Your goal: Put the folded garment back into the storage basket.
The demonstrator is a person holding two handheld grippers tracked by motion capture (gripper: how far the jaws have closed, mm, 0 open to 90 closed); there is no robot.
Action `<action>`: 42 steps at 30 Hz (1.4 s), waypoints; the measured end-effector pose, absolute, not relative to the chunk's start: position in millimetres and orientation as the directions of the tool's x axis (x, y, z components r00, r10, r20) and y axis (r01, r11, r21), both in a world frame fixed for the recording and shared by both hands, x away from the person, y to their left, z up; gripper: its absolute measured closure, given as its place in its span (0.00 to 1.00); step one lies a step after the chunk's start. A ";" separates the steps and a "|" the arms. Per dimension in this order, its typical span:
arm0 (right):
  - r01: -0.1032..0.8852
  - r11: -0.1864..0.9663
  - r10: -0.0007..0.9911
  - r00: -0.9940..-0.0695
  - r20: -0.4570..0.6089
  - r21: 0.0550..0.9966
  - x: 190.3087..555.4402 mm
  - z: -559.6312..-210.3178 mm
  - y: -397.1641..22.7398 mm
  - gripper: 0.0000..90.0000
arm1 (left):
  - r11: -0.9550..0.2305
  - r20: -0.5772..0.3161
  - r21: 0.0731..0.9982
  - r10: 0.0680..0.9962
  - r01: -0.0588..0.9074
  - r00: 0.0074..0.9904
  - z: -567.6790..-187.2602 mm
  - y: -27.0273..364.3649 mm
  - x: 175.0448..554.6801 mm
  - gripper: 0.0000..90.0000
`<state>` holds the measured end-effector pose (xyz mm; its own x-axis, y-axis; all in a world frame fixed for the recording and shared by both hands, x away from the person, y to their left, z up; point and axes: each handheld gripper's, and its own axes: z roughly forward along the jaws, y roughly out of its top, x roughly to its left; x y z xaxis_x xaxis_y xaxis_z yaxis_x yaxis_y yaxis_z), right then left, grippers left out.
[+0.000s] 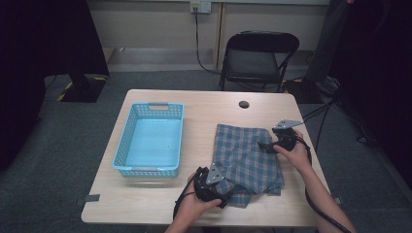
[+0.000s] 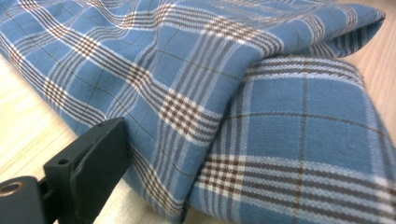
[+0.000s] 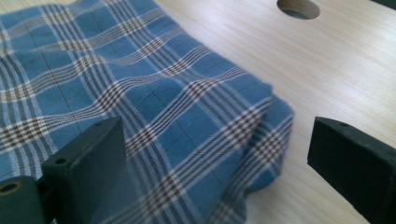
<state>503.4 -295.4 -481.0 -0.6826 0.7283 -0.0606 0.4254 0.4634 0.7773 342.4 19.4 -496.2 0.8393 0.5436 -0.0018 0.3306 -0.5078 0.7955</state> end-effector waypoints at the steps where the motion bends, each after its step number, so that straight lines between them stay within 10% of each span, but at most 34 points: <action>1: 0.425 0.473 0.725 -0.686 -0.067 0.771 503.9 -482.9 -293.8 0.05 | -0.508 0.001 0.796 0.545 0.329 0.839 -496.6 19.3 343.0 0.05; 11: 0.452 0.478 0.713 -0.701 -0.032 0.753 509.2 -494.7 -292.7 0.16 | -0.528 0.016 0.786 0.537 0.322 0.844 -500.9 21.2 349.6 0.11; 29: 0.433 0.478 0.668 -0.744 0.003 0.764 498.8 -493.5 -290.5 0.65 | -0.530 0.022 0.766 0.587 0.363 0.809 -499.4 27.4 347.8 0.56; 42: 0.377 0.496 0.682 -0.726 -0.082 0.782 489.8 -488.4 -286.2 0.82 | -0.543 0.023 0.753 0.587 0.372 0.809 -484.6 25.5 347.0 0.82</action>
